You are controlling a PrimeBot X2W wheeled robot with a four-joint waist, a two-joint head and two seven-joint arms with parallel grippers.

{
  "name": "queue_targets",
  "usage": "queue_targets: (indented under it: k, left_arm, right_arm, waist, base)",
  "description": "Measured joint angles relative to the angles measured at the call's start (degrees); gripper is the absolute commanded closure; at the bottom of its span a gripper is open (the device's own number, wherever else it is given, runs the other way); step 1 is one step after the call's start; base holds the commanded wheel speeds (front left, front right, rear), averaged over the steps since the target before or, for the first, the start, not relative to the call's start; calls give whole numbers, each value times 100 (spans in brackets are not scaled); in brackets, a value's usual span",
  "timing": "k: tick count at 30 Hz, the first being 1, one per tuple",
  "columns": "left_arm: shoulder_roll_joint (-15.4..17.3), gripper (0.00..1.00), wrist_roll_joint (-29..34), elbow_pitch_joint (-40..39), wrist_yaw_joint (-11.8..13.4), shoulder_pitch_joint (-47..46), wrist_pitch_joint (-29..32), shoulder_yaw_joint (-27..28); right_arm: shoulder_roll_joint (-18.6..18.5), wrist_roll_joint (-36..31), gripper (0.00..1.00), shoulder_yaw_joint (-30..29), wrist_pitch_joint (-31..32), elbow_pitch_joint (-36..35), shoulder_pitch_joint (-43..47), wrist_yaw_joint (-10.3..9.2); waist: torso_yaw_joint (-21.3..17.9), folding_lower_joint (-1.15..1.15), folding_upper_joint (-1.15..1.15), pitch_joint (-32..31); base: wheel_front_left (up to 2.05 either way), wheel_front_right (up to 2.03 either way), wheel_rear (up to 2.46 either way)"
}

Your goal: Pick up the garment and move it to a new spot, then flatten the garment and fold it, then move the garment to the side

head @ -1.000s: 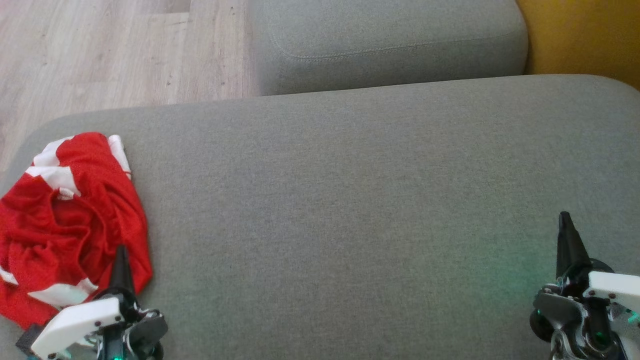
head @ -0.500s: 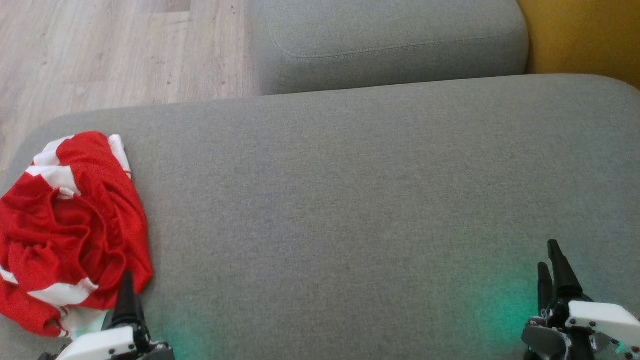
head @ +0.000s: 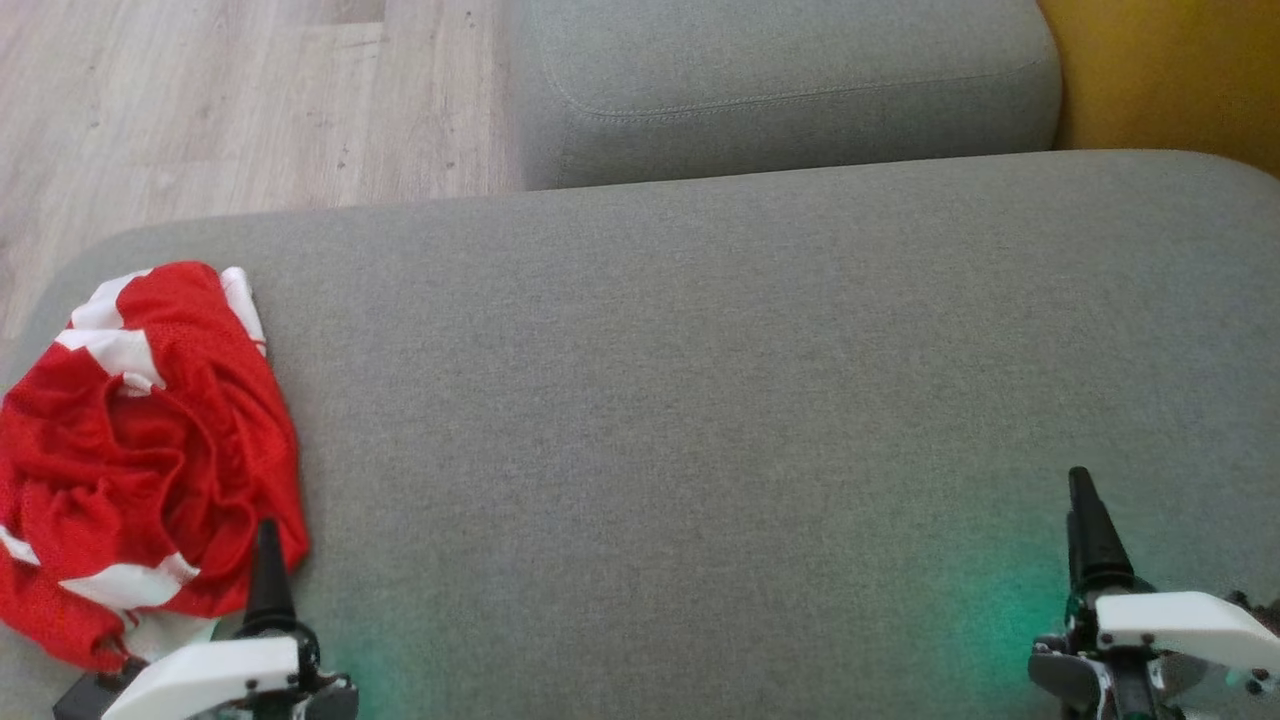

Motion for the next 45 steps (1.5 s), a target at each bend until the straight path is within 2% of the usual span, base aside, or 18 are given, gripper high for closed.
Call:
queue_targets:
  k: [27,45]
  left_arm:
    - [1,0,2063,-445,110,-5,-443,-485]
    - [4,0,3498,-630,312,-7,-737,-773]
  right_arm:
    - [-5,-2007,0,677,-436,-159,-117,0]
    - [-16,-3260,0,1034,-742,-191,-230,0]
  waist:
    - [58,0,0,-30]
    - [77,0,0,-53]
  base:
    - [0,0,0]
    - [0,0,0]
